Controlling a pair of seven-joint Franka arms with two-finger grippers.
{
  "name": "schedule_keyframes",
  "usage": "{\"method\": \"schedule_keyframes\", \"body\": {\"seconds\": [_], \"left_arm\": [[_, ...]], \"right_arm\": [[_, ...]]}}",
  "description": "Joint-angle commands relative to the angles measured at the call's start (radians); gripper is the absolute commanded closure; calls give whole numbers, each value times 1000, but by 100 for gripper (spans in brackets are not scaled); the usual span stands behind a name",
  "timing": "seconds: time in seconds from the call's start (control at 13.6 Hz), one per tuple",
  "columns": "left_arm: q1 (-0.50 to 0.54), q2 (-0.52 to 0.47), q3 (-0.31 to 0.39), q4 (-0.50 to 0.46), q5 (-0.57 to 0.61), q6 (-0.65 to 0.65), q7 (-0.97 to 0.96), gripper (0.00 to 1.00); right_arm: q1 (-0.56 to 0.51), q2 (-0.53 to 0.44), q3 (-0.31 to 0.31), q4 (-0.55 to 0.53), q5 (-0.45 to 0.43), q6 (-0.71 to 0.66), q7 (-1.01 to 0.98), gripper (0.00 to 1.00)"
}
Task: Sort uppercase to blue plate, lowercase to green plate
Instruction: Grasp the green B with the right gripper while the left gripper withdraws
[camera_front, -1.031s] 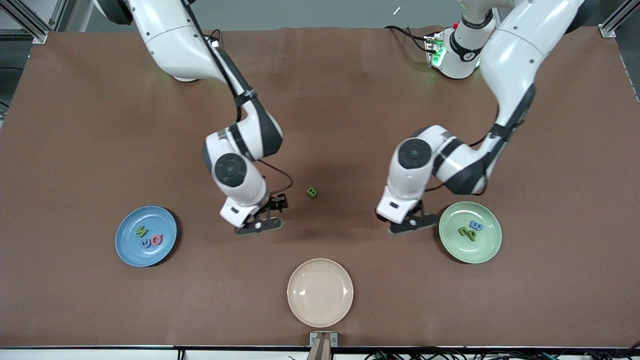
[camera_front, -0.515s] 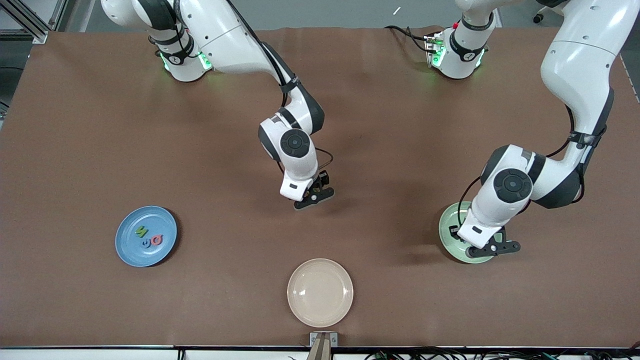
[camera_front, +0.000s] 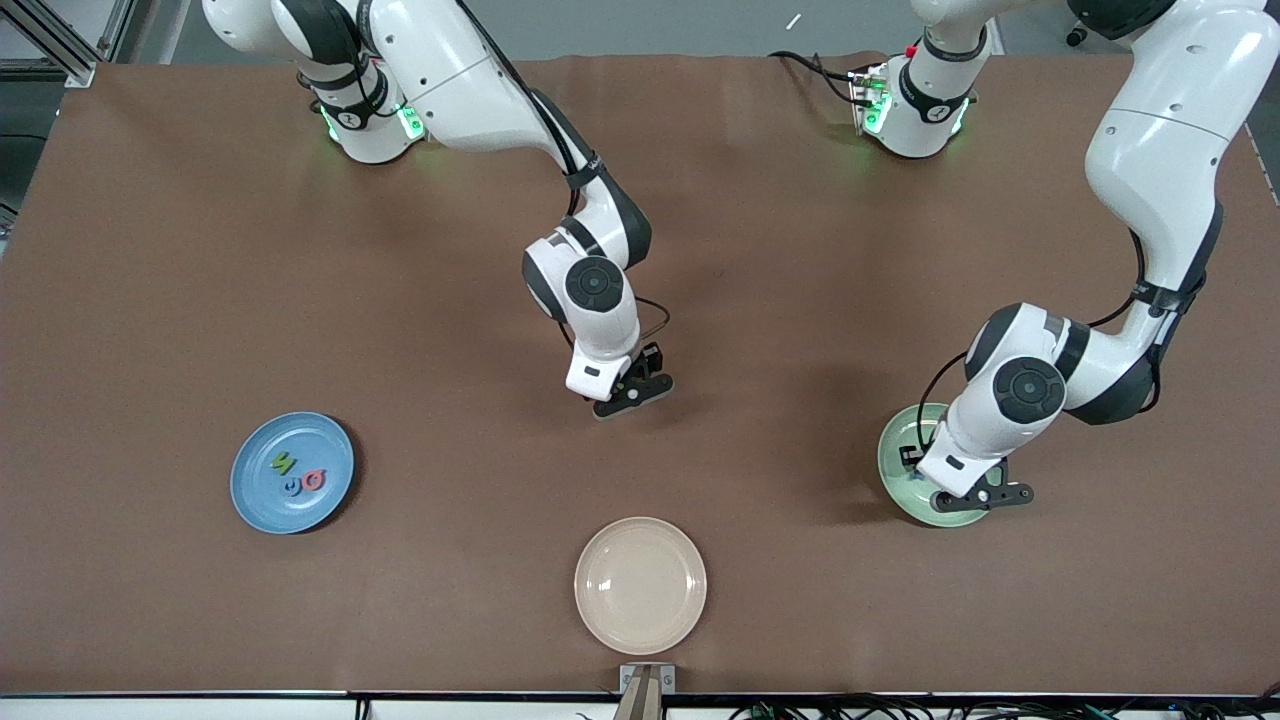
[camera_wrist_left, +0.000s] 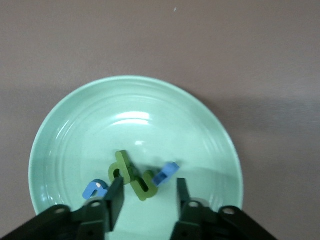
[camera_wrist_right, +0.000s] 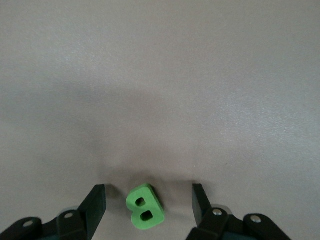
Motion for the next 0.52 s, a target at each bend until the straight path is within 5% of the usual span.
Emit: {"method": "schedule_keyframes", "body": {"seconds": [0.0,0.44], "left_arm": [[24,-127,-53,7,-14,-116,17,0],[50,-309,-79,167,-158,-417,87,0]], "right_arm": [[13,-5,-9,-16,-6,12,23,42],[15,-6,-9,-16,3,11,70,84]]}}
